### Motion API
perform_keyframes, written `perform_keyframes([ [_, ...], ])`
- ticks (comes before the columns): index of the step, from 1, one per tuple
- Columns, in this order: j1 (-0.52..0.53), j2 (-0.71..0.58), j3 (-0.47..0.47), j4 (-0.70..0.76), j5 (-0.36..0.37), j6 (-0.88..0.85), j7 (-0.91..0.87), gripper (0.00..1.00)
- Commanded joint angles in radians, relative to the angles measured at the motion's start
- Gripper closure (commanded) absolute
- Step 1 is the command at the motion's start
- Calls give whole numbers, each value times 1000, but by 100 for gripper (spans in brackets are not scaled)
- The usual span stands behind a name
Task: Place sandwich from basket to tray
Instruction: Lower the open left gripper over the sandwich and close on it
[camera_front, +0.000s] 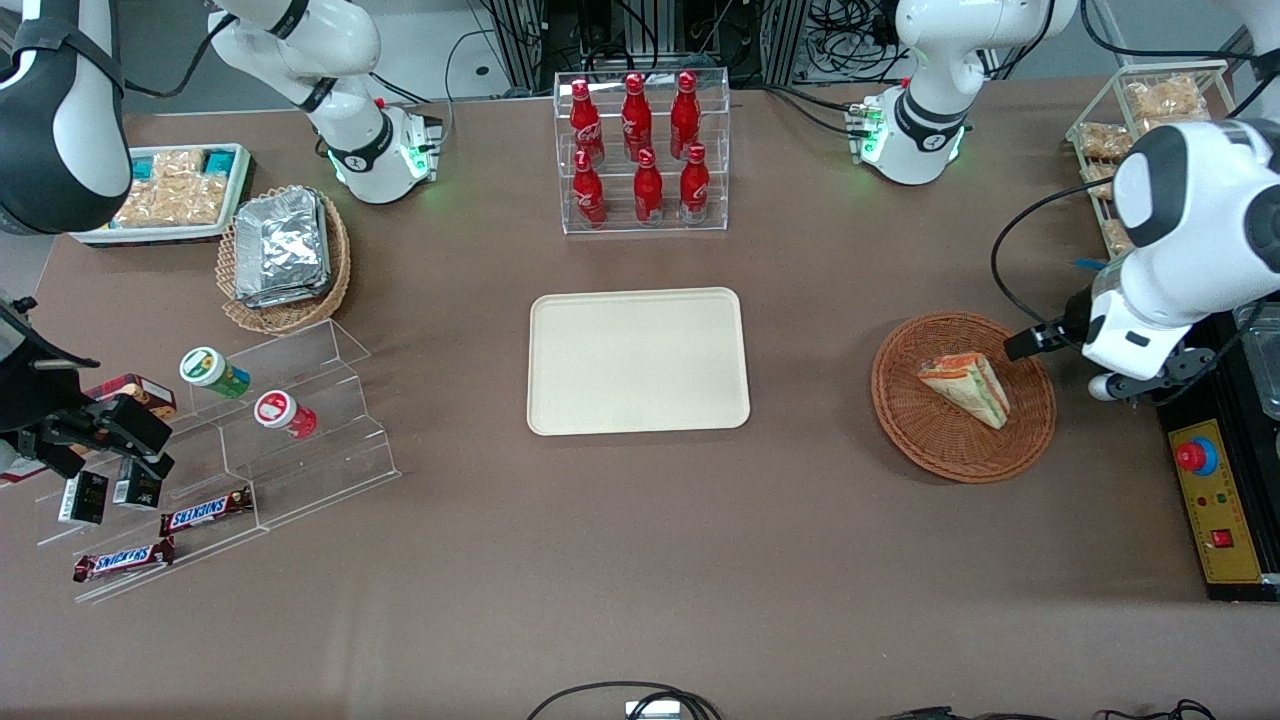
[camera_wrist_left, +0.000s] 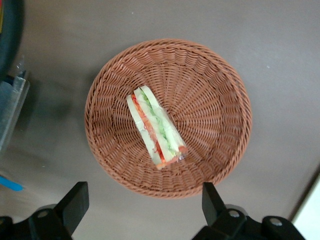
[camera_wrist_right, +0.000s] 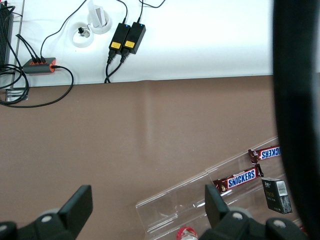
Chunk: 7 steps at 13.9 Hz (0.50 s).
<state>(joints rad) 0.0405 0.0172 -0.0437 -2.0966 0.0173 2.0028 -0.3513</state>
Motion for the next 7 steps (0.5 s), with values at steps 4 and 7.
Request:
perform_keyframes([
  [4,-10,-7,-13,-170,88,198,-234,0],
  [7,-11,35,-15,-220,119,322,-342,0],
])
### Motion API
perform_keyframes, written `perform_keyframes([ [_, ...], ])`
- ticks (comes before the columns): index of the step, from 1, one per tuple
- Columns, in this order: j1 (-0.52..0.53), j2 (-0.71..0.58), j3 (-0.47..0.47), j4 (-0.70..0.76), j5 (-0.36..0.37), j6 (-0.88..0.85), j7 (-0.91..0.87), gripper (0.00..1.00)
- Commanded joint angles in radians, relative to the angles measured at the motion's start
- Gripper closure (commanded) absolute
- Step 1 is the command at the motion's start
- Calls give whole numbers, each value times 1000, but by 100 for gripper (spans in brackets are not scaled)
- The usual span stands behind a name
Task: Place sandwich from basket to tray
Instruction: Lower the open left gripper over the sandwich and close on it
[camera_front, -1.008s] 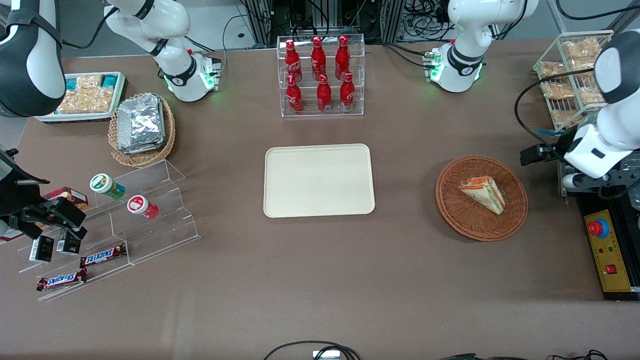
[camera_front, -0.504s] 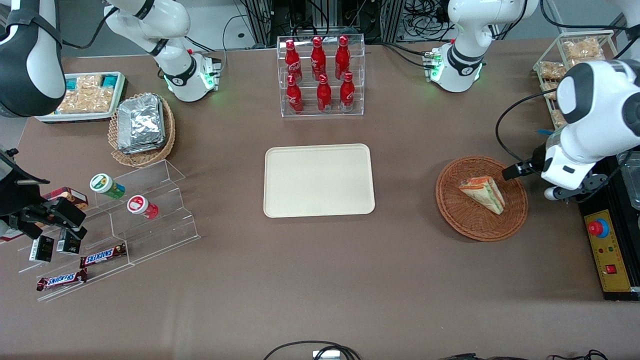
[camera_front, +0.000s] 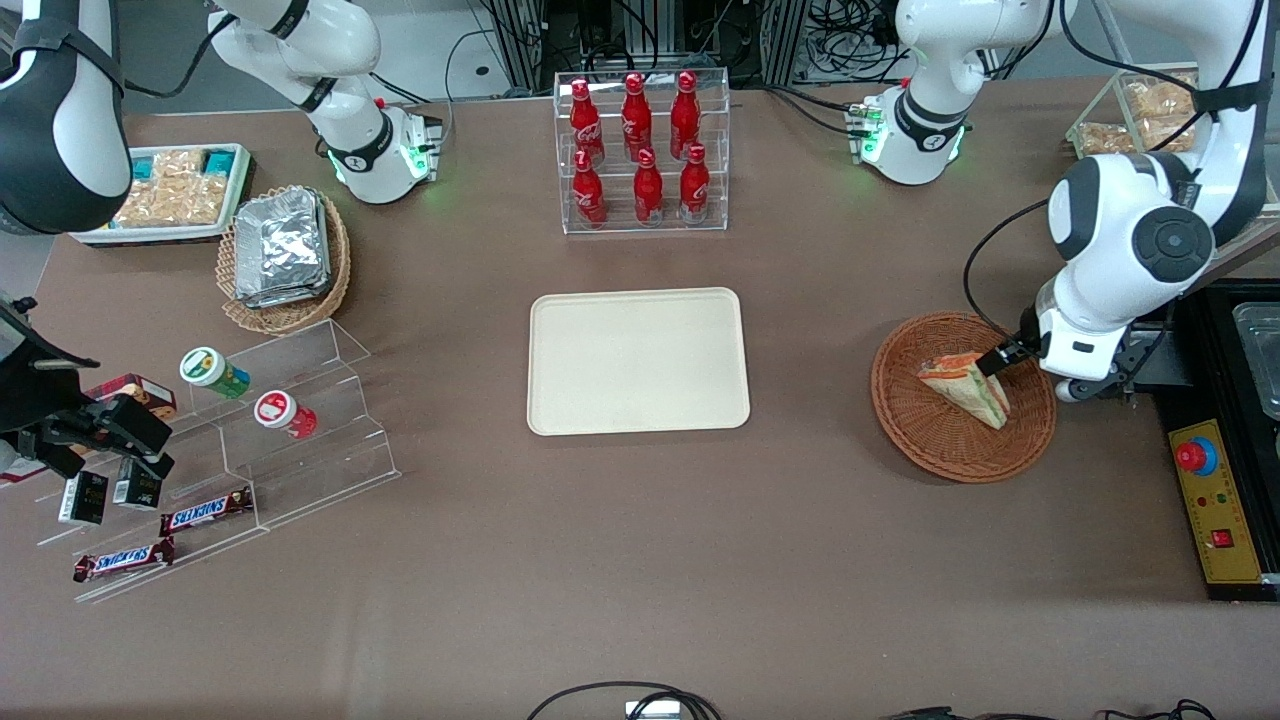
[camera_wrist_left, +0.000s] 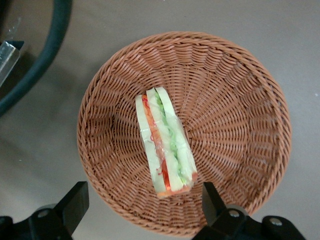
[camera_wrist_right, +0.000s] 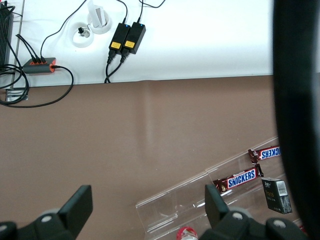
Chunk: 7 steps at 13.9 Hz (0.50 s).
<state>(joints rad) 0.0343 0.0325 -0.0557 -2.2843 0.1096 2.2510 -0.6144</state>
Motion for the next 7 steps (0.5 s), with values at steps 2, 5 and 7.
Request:
perform_keyframes([
  [2,-22,53,-3,-52,39,139,-143,0],
  [5,-39,104,-1,-63,42,206,-226,0],
  [7,-42,112,1,-79,45,225,-237,0],
])
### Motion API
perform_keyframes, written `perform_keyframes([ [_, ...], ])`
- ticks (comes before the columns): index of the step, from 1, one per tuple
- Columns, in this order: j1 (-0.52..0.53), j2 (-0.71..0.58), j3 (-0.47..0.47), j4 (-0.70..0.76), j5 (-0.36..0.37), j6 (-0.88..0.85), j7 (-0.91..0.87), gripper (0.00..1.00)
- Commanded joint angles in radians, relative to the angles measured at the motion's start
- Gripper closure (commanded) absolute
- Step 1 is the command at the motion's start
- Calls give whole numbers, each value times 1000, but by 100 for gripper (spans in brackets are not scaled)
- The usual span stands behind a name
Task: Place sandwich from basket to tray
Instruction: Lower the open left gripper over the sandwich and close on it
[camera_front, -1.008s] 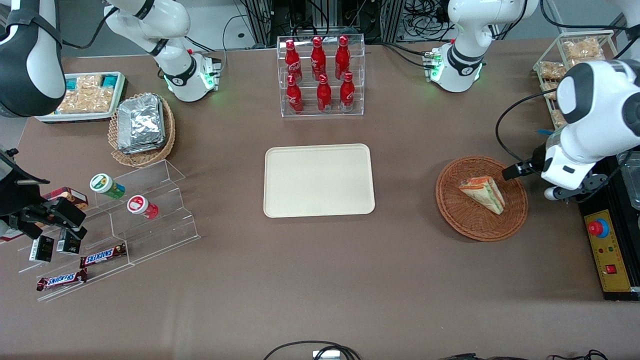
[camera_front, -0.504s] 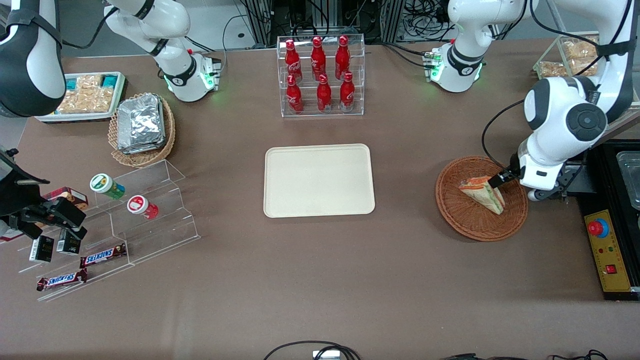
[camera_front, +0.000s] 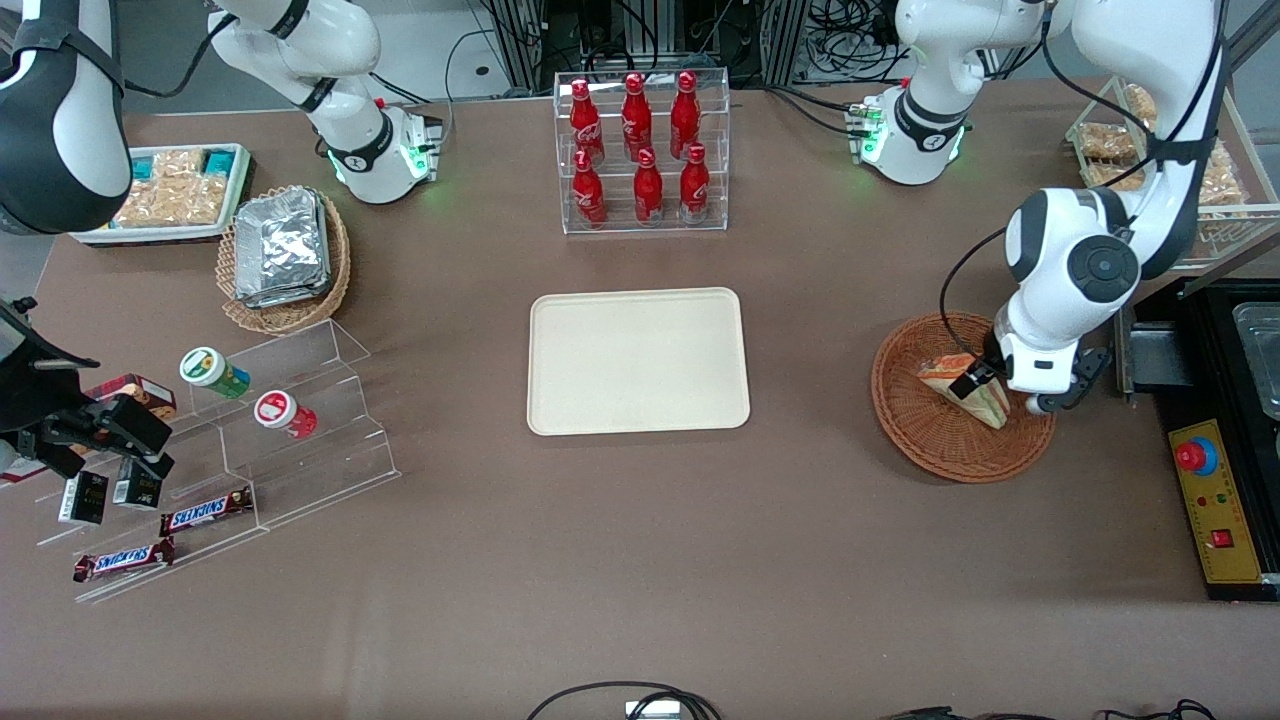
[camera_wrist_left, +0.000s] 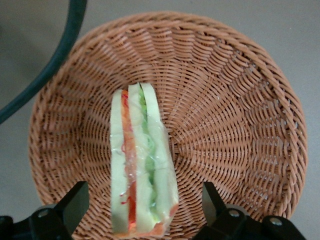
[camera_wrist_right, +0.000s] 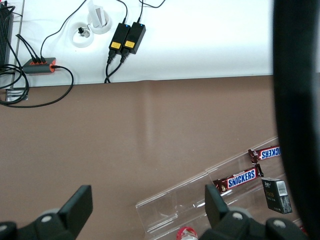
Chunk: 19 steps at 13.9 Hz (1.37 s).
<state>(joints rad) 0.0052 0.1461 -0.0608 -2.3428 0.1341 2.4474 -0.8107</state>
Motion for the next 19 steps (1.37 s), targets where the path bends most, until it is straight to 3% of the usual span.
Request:
perform_keyframes([
  [1,-13,4,6,-30,53,31,-50,0],
  [6,-11,73,6,-41,186,93,-218,0],
  [7,-10,73,6,-41,188,93,-222,20],
  [8,-7,69,7,-41,188,91,-222,72],
  [9,-4,67,7,-40,188,88,-229,100],
  [15,-17,-8,0,57,183,-115,-222,100],
  [19,-33,-8,-115,233,168,-347,-217,100],
])
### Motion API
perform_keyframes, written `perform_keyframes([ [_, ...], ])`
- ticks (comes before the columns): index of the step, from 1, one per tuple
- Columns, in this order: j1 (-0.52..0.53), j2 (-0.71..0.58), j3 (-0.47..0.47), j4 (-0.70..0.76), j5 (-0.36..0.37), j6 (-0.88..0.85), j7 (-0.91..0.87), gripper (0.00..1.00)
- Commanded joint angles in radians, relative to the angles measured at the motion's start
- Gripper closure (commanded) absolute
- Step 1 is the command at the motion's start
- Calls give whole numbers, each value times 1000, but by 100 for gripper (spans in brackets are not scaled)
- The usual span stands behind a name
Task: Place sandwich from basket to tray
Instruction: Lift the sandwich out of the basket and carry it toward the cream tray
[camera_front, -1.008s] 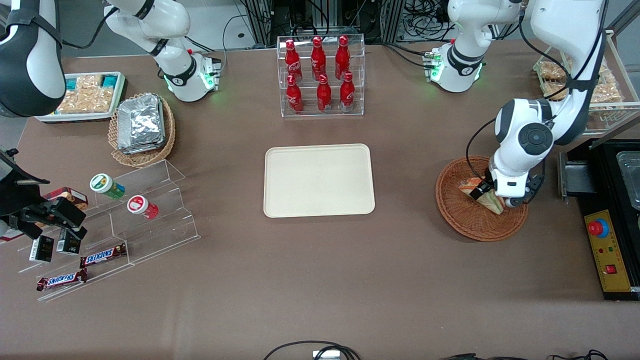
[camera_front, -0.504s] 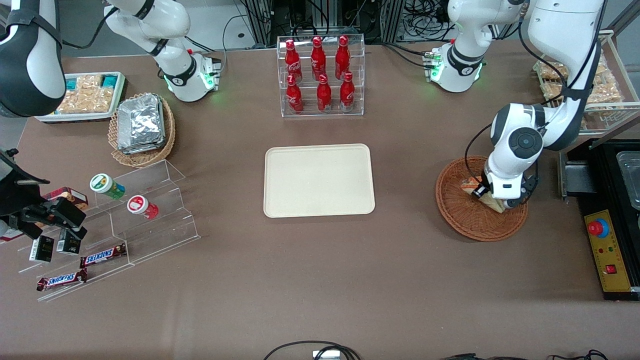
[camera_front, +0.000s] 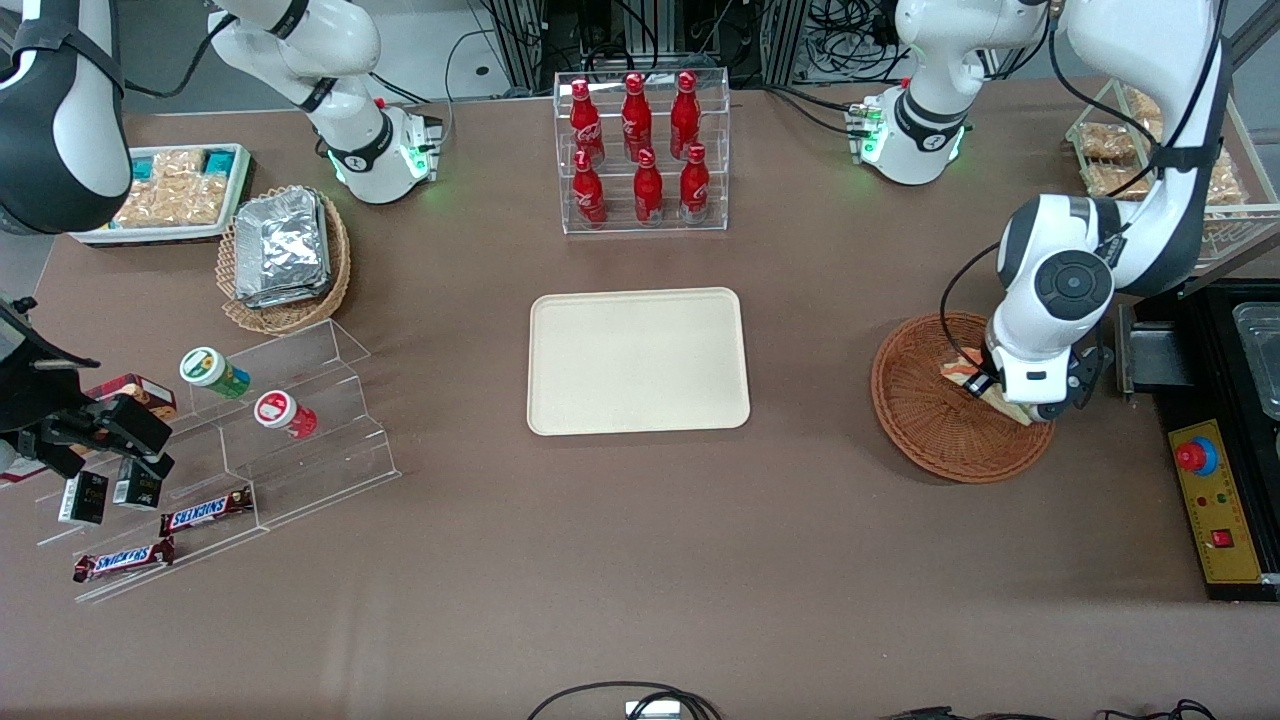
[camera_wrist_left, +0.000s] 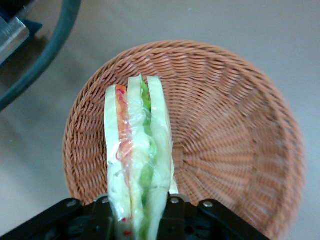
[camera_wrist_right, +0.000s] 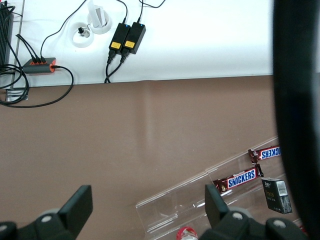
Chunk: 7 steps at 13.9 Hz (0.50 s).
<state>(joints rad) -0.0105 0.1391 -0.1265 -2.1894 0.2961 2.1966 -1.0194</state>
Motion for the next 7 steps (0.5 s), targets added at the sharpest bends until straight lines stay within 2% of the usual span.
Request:
perform_keyframes([
  [1,-17,-3,-80,100,-11,-112,-8,100],
  [3,-17,-6,-148,120,-60,-116,-7,100],
  [7,-17,-1,-309,131,-61,-115,-5,100],
])
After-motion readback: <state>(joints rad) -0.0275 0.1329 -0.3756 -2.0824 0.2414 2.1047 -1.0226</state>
